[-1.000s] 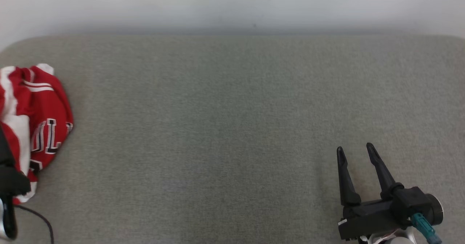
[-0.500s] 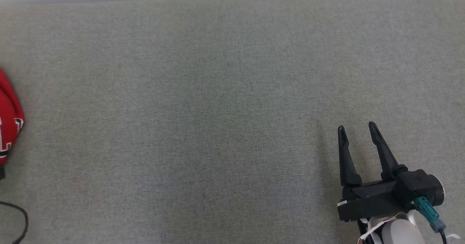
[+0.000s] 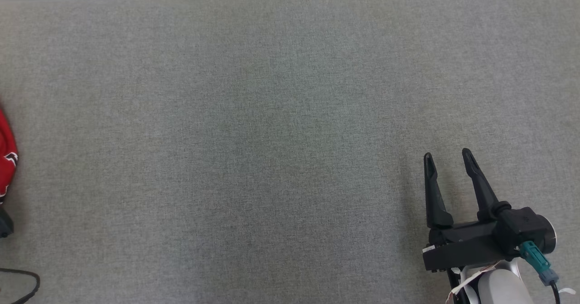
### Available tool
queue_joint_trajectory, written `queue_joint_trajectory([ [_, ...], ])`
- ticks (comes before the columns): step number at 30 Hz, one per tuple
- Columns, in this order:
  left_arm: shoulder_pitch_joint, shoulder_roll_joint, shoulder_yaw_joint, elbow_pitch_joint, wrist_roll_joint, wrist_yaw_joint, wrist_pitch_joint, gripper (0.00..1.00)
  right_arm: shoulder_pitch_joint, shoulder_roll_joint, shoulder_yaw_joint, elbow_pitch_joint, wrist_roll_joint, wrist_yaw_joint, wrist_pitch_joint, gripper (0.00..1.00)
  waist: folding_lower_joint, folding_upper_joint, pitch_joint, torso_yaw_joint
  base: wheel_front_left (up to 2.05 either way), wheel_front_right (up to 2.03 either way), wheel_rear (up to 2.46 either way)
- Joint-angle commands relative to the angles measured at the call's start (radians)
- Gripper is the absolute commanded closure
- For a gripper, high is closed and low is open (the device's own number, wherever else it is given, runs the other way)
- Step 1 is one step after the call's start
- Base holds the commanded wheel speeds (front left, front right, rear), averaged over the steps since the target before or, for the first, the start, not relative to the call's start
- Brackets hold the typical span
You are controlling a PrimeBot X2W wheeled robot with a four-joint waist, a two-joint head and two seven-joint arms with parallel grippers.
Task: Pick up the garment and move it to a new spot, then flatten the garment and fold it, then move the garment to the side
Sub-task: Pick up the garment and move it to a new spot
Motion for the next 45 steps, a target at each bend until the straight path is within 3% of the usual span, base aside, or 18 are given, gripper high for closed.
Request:
queue_joint_trajectory([
  [1, -0.011, 0.001, -0.004, 0.016, -0.008, -0.004, -0.014, 1.0, 0.002, -0.001, -0.005, 0.0, 0.001, -0.002, -0.001, 0.0, 0.0, -0.0002, -0.006, 0.003, 0.0, 0.0, 0.0],
  [10, -0.068, 0.043, -0.052, -0.044, 0.022, -0.023, -0.205, 1.0, 0.04, -0.001, -0.009, 0.016, 0.009, -0.002, -0.001, 0.0, 0.0, -0.0002, -0.083, 0.039, 0.0, 0.0, 0.0],
  [23, -0.234, 0.052, -0.158, -0.191, 0.01, -0.048, -0.315, 1.0, 0.068, -0.001, 0.005, 0.026, 0.032, -0.002, -0.001, 0.0, 0.0, -0.0002, -0.169, 0.055, 0.0, 0.0, 0.0],
  [33, -0.342, 0.005, -0.282, -0.447, -0.025, -0.051, -0.231, 1.0, 0.098, -0.001, 0.013, 0.045, 0.074, -0.002, -0.001, 0.0, 0.0, -0.0002, -0.207, -0.004, 0.0, 0.0, 0.0],
  [38, -0.362, -0.06, -0.352, -0.608, -0.055, -0.05, -0.161, 1.0, 0.1, -0.001, 0.014, 0.051, 0.091, -0.002, -0.001, 0.0, 0.0, -0.0002, -0.222, -0.067, 0.0, 0.0, 0.0],
  [45, -0.337, -0.155, -0.434, -0.725, -0.086, -0.05, -0.106, 1.0, 0.098, -0.001, 0.017, 0.057, 0.097, -0.002, -0.001, 0.0, 0.0, -0.0002, -0.235, -0.152, 0.0, 0.0, 0.0],
])
